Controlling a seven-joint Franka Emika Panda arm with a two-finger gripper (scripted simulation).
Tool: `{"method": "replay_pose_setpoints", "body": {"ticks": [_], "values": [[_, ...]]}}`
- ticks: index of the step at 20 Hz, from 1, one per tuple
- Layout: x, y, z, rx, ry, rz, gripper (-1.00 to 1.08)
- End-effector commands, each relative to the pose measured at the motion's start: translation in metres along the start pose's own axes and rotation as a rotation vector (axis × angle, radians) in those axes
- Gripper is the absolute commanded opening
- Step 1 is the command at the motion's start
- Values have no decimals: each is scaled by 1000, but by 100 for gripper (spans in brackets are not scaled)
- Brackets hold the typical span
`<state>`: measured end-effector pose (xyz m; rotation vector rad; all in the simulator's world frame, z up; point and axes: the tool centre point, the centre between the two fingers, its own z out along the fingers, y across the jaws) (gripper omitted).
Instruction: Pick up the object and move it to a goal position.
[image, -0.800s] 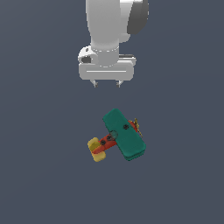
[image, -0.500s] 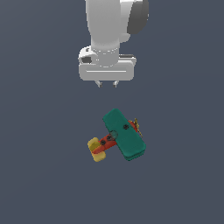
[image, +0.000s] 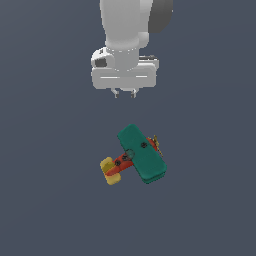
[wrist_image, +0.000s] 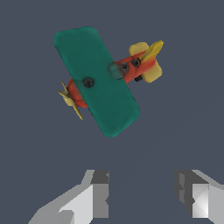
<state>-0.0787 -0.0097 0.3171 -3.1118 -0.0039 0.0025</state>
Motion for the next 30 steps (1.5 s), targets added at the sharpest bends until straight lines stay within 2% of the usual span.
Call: {"method": "replay_pose_setpoints", "body": {"ticks": [1,7,17,30], "values": [[1,-5,-8,7,21,-7,28],[5,-21,-36,30,96,-33,28],[5,-60,-102,57,270,-97,28],[-8,-115,-177,42,483,-186,28]]}}
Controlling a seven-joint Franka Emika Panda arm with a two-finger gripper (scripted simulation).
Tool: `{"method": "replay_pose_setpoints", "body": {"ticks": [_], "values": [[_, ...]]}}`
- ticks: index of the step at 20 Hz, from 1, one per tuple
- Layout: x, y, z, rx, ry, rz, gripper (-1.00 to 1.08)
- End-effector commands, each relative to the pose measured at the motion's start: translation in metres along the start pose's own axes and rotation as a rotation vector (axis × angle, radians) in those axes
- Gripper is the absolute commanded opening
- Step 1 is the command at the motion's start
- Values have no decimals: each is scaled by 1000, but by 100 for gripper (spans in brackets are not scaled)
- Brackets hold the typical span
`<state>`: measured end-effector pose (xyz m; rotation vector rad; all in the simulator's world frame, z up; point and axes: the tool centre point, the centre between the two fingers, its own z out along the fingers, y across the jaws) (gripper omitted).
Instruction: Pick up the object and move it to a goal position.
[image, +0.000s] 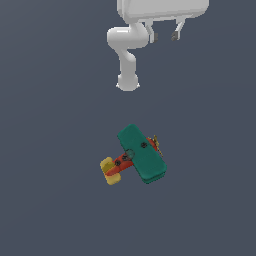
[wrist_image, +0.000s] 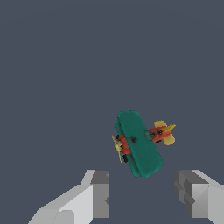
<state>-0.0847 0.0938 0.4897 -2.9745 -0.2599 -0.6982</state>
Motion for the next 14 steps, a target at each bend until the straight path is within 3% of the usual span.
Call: {"method": "replay_pose_setpoints", "body": {"ticks": [1,14], "values": [[4,-12,-12,-6,38,-20,28],[16,-74,-58,-69,207,-133,28]]}}
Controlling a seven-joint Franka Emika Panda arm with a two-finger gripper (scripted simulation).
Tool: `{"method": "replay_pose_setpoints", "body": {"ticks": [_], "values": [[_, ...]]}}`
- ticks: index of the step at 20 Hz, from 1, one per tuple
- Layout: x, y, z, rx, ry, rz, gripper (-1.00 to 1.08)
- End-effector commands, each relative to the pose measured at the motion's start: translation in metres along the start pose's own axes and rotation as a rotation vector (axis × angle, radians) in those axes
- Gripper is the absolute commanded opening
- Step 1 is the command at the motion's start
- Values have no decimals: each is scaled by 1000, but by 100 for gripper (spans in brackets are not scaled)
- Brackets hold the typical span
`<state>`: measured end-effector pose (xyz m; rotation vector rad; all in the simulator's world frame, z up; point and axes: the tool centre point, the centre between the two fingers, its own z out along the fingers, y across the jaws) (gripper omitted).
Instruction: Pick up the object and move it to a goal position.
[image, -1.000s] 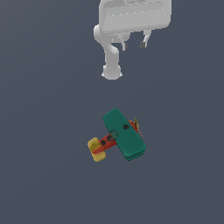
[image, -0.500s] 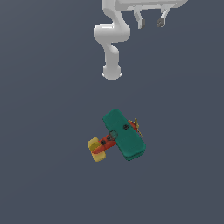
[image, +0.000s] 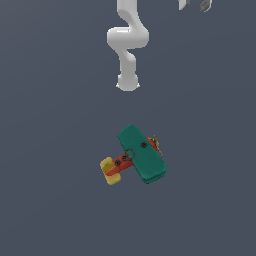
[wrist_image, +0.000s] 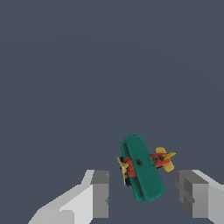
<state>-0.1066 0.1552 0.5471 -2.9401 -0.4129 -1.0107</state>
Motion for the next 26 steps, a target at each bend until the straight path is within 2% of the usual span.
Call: {"method": "replay_pose_setpoints", "body": {"ticks": [1,14,26], "values": [[4,-12,-7,-15,29,-24,28],[12,-71,-20,-113,146,-151,28],[6,-117,0,-226,207,-274,28]]}}
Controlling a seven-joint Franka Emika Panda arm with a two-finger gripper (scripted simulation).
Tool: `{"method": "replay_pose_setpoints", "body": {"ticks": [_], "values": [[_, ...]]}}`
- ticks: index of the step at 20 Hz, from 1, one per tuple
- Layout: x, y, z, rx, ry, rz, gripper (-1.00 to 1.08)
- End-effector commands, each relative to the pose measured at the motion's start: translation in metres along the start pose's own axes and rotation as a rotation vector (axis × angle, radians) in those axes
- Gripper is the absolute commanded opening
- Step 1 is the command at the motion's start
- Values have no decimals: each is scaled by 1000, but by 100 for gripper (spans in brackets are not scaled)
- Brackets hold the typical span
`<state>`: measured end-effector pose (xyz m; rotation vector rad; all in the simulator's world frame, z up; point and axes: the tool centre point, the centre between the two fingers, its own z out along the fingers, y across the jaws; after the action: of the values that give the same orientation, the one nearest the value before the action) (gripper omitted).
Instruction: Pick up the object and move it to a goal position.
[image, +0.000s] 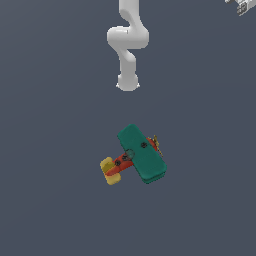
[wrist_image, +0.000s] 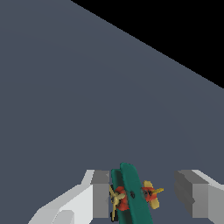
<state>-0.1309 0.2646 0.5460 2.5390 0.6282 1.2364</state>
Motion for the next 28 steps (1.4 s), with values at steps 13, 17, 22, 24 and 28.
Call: {"method": "replay_pose_setpoints", "body": {"ticks": [13,17,22,24,28], "values": [[-20,-51,46,-140,19,-160,28],[-31,-60,65,-180,12,-205,28],[-48,-69,92,-230,-4,-260,28],[-56,-71,103,-250,-12,-281,28],[-74,-73,128,-290,-32,-325,28]]}}
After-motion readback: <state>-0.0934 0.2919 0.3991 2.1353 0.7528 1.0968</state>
